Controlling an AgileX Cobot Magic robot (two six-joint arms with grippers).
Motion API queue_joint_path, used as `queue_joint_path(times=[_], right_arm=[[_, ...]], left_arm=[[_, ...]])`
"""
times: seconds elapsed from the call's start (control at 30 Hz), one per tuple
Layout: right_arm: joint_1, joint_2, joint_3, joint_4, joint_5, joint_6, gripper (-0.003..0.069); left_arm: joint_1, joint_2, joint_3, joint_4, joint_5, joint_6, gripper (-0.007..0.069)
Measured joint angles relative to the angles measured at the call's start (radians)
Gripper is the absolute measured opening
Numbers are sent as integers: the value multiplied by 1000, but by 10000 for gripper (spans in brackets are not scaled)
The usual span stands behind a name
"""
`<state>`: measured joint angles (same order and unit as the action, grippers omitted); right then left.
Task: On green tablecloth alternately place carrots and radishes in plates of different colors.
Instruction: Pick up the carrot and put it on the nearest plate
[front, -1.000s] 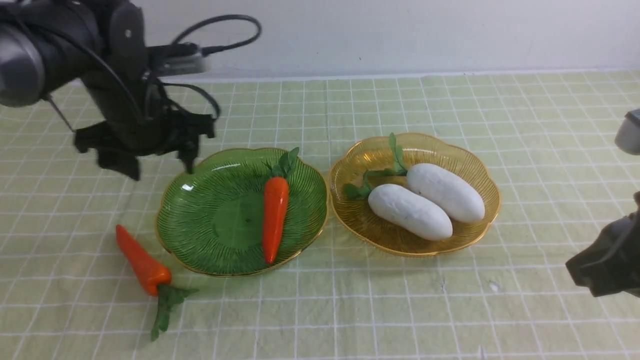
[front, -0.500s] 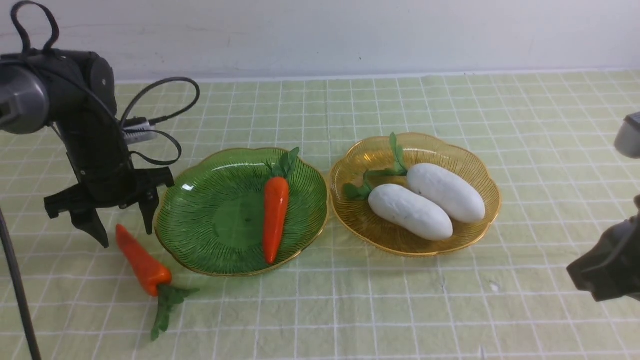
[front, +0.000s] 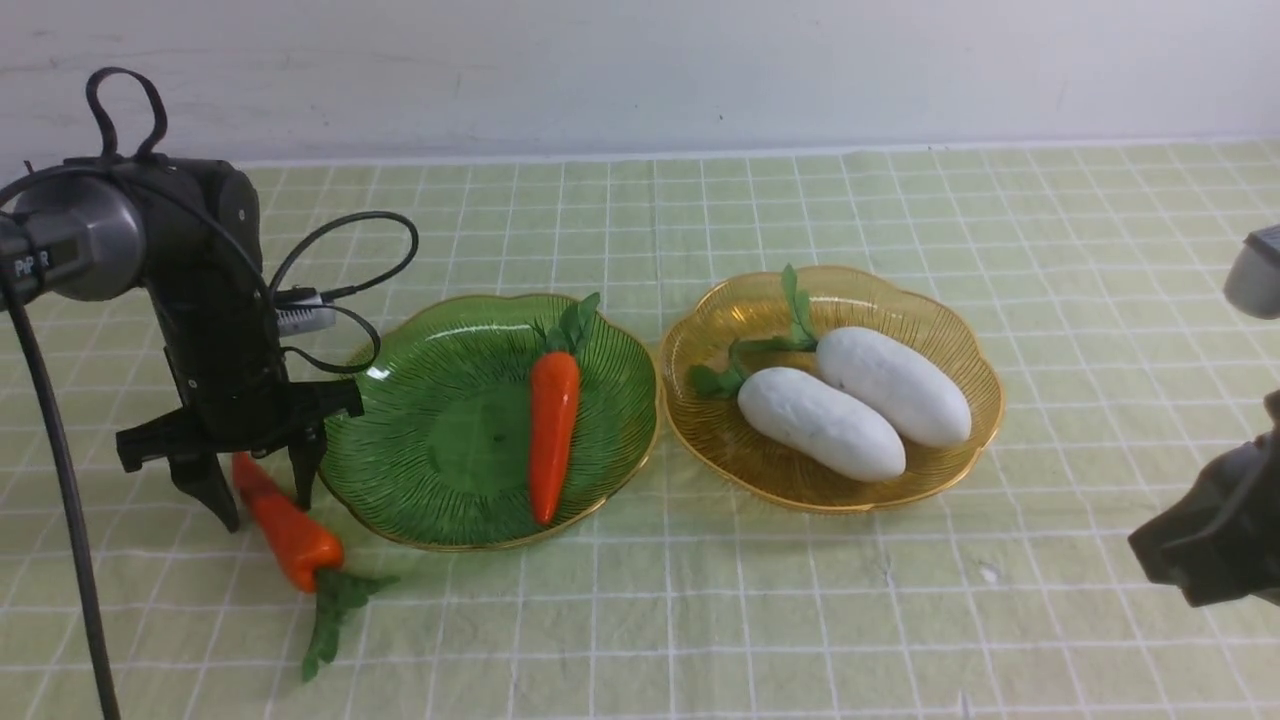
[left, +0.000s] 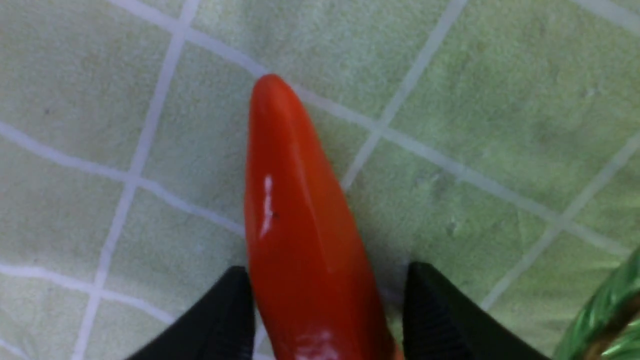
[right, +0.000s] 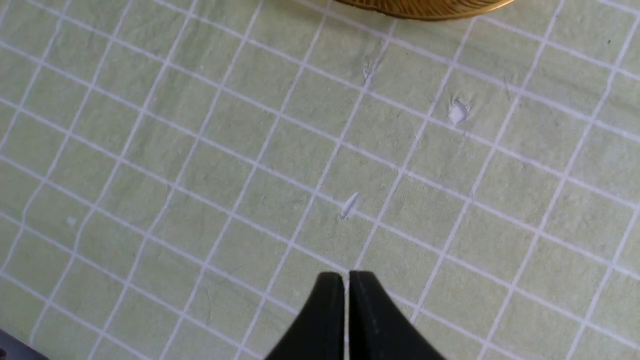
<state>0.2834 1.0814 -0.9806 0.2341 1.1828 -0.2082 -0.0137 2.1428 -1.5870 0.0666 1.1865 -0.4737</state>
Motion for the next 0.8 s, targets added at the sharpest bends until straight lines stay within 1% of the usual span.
queue_joint_path(times=[0.03,0.07,0.1,0.2,0.33,0.47,0.53,0.63,0.73,0.8], right_arm=[[0,0,0,0,0,0,3],[0,0,0,2,0,0,3],[0,0,0,2,0,0,3],[0,0,0,2,0,0,3],[0,0,0,2,0,0,3],[0,0,0,4,0,0,3],[0,0,0,5,-1,0,3],[0,0,0,6,-4,0,3],[0,0,0,6,-12,-1,3],[0,0,0,6,-19,-1,3]], left_arm=[[0,0,0,0,0,4,321],[0,1,0,2,6,31,235],[0,1,0,7,11,51,191],[0,1,-1,27,15,85,193],[0,-6,-22,138,16,124,193],[0,-45,-48,153,21,139,193],[0,-77,-81,137,21,144,193],[-8,-123,-169,59,25,146,193],[-42,-145,-239,-7,34,164,193],[-83,-147,-260,-31,28,181,193]])
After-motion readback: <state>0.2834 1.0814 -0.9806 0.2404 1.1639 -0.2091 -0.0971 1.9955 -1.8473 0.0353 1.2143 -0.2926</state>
